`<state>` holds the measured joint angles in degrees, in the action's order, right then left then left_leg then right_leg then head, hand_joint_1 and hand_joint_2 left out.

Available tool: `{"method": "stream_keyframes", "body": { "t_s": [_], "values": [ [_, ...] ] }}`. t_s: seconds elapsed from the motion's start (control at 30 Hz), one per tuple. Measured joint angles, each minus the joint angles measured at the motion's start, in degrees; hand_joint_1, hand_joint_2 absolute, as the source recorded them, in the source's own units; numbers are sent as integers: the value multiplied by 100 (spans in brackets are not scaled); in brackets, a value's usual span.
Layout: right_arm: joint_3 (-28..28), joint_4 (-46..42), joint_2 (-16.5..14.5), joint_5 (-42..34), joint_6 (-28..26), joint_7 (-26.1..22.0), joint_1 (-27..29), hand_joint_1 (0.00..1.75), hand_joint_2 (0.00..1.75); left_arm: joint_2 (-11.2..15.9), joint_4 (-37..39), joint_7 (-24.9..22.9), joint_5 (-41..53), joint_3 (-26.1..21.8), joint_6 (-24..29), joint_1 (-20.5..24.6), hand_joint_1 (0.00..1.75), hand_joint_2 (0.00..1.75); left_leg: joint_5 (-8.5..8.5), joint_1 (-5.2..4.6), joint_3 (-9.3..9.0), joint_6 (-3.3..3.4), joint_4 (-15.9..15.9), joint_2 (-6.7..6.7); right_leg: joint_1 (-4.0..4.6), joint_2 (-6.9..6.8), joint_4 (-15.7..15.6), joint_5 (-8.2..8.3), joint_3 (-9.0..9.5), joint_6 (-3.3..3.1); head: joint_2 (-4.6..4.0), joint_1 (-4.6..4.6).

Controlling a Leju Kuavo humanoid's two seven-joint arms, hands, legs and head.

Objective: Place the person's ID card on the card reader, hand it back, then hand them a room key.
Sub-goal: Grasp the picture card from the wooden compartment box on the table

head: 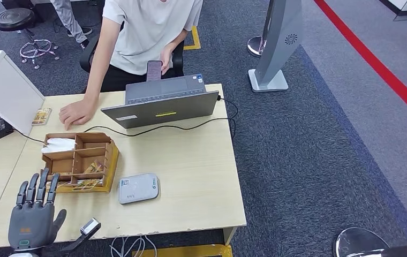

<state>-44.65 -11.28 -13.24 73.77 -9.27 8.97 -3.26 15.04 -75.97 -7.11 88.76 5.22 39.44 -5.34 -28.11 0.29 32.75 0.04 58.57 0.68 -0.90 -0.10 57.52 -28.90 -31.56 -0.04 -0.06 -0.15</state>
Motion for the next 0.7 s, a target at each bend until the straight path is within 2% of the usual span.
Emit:
{"method": "stream_keyframes", "body": {
  "t_s": [0.47, 0.7],
  "values": [
    [49, 0, 4, 52, 11, 1, -19, 0, 175, -136, 45, -88, 0, -53, 14, 241, 0, 175, 0, 0, -1, 0, 0, 0, 0, 0, 0, 0, -2, 0, 0, -1],
    [78, 0, 4, 131, 44, -1, -46, 0, 175, -183, 354, -560, 0, 579, 13, 673, 0, 175, 3, -1, -1, -3, 3, -3, 0, -2, 0, 2, 0, 0, 0, -1]
  ]
}}
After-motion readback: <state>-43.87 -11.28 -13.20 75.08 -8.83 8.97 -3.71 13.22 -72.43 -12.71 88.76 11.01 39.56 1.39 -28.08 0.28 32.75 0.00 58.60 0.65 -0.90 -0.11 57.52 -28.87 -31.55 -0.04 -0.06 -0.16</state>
